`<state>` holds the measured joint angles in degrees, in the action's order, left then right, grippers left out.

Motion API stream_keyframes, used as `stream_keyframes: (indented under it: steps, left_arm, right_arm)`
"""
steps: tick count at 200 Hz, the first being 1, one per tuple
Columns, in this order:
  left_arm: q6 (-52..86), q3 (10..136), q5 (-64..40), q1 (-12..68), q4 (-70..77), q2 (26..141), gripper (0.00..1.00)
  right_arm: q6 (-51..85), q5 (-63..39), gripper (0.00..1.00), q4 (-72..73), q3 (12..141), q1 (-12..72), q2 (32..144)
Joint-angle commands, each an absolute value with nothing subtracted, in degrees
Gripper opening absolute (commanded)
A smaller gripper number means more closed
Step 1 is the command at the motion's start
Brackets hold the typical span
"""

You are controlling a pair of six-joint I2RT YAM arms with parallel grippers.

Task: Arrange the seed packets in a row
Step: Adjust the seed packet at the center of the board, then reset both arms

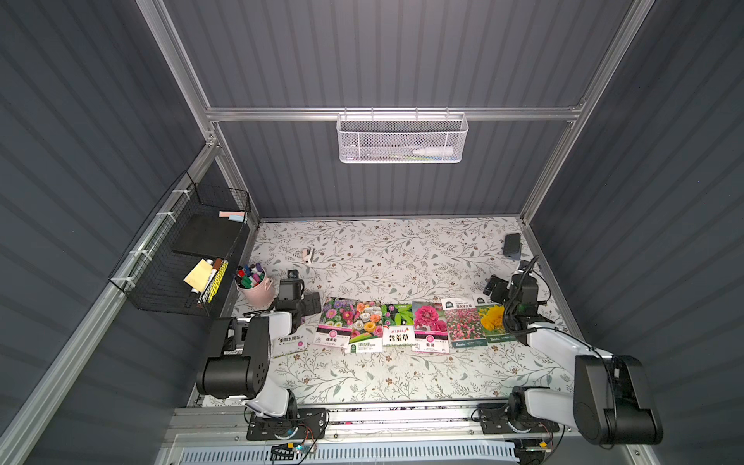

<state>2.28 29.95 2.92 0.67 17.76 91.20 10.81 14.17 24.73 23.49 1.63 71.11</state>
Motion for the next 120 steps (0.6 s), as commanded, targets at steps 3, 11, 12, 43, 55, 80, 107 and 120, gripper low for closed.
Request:
stream_keyframes:
  steps: [3, 11, 12, 43, 55, 80, 107, 120]
  left_arm:
    - [1.6, 24.4, 1.5, 1.3, 3.6, 97.3, 0.99]
    - [1.6, 24.3, 1.7, 1.3, 4.3, 97.6, 0.99]
    - [1.6, 24.2, 1.7, 1.3, 4.6, 97.7, 0.99]
    - [1.6, 24.3, 1.6, 1.4, 4.4, 97.8, 0.99]
    - [1.5, 24.2, 1.6, 1.3, 4.5, 97.7, 1.00]
    - [1.9, 24.3, 3.1, 1.5, 4.2, 97.7, 1.00]
    - [2.0, 24.5, 4.4, 1.9, 3.9, 97.7, 1.00]
    - [1.9, 24.6, 4.6, 2.1, 4.0, 97.8, 0.99]
  right_arm:
    - [8.0, 15.1, 0.99, 34.8, 20.5, 1.3, 71.3]
    - [7.5, 14.1, 0.99, 35.4, 20.7, 1.3, 71.9]
    - [7.4, 14.0, 0.99, 35.7, 20.7, 1.3, 72.0]
    - [7.3, 14.0, 0.99, 51.6, 17.2, 0.0, 82.1]
    - [5.3, 12.7, 0.99, 54.6, 18.3, -0.1, 85.5]
    - [4.5, 10.3, 0.99, 48.6, 21.5, -0.1, 85.9]
    - [4.8, 7.6, 0.99, 40.5, 25.1, -0.1, 85.2]
    - [3.3, 5.1, 0.99, 40.2, 25.9, -0.1, 86.1]
